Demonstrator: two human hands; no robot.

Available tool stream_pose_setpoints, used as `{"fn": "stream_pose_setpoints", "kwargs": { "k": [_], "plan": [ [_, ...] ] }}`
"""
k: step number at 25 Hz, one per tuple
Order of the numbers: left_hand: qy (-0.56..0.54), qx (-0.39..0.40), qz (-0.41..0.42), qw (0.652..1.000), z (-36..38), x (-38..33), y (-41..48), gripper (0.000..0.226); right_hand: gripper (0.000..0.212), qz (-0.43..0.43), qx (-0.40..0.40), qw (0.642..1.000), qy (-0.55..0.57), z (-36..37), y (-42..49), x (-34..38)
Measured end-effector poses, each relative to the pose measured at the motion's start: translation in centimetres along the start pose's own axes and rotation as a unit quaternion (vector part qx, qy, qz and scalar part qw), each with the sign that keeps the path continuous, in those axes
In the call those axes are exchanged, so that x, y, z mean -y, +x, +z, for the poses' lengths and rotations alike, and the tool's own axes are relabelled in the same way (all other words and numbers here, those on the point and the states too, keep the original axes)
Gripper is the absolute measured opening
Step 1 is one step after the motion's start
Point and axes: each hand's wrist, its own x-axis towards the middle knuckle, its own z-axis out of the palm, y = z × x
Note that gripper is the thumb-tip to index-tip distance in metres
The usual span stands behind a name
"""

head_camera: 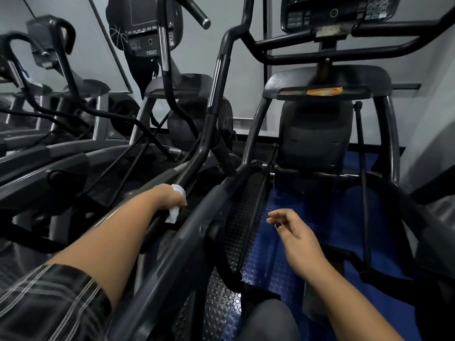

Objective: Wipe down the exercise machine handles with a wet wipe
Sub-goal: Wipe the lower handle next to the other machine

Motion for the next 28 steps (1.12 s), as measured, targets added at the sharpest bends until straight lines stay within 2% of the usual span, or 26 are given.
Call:
{"fn": "stream_pose_setpoints", "kwargs": {
  "k": [2,5,7,14,19,21,25,28],
  "plan": [
    [0.083,-0.024,-0.019,0.996,0.5,0.1,0.0,0.037,0.036,-0.006,0.005,1.000,0.005,0.1,-0.2,0.1],
    [0.125,-0.152,-0.029,0.980,1.5,-0.3,-0.1,0.022,0.037,-0.014,0.000,1.000,-0.002,0.0,0.1,0.2],
    [0.129,-0.215,-0.016,0.968,2.1,-0.5,0.2,0.023,0.037,-0.017,-0.006,1.000,-0.004,-0.1,0.6,0.3],
    [0.101,-0.260,0.011,0.960,2.5,-1.7,2.3,0.027,0.037,-0.014,0.010,1.000,0.002,1.9,1.4,-0.4],
    [0.094,-0.281,0.065,0.953,2.3,-3.1,3.3,0.042,0.038,-0.013,0.007,1.000,-0.023,2.0,0.5,-1.2],
    [0.077,-0.245,0.067,0.964,1.9,-3.2,3.5,0.056,0.037,-0.004,-0.002,1.000,-0.027,1.9,-0.3,-1.3],
    [-0.017,-0.095,0.069,0.993,0.6,-0.1,2.9,0.079,0.037,0.015,-0.006,0.999,-0.029,2.7,-3.2,-1.2],
    [-0.040,-0.063,0.101,0.992,0.8,2.5,0.4,0.066,0.038,0.021,0.017,0.998,-0.048,5.0,-5.5,-1.1]
  ]
}}
